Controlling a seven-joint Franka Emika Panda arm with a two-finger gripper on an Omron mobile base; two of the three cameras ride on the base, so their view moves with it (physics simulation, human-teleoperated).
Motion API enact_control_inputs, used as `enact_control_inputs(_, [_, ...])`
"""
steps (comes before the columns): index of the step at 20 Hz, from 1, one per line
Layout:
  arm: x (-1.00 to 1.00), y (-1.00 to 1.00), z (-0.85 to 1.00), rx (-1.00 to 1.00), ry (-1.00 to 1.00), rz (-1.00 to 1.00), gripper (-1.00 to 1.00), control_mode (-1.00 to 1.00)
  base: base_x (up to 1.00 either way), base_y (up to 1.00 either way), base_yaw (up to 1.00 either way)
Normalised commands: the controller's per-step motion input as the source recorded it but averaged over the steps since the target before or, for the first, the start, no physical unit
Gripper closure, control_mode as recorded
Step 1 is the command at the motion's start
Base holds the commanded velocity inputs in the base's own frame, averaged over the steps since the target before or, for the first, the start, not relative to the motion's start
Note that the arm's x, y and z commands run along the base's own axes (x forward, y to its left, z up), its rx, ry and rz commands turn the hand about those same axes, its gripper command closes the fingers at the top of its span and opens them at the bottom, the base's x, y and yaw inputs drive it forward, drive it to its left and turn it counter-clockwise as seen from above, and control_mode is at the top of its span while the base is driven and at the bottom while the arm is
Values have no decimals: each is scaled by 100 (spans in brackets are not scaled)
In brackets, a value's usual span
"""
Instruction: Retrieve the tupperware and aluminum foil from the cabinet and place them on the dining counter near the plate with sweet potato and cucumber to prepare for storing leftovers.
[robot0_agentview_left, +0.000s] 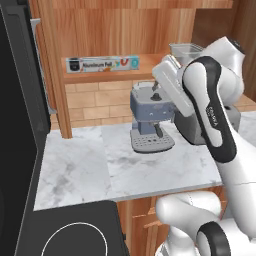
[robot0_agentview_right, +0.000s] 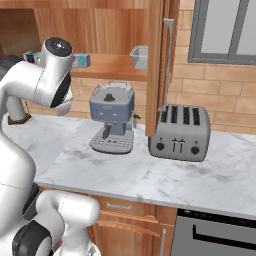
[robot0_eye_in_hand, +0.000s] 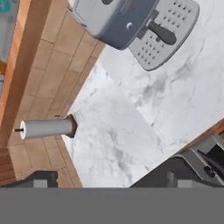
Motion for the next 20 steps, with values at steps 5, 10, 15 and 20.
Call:
enact_control_inputs(5, [37,6,31,31,11,-38,-100,-100,0,0,0])
enact_control_inputs(10, [41,0,17,31,22,-27,-100,-100,0,0,0])
enact_control_inputs(15, [42,0,6,25,28,-15,-100,-100,0,0,0])
enact_control_inputs(20, [48,-20,26,23,23,-2,-100,-100,0,0,0])
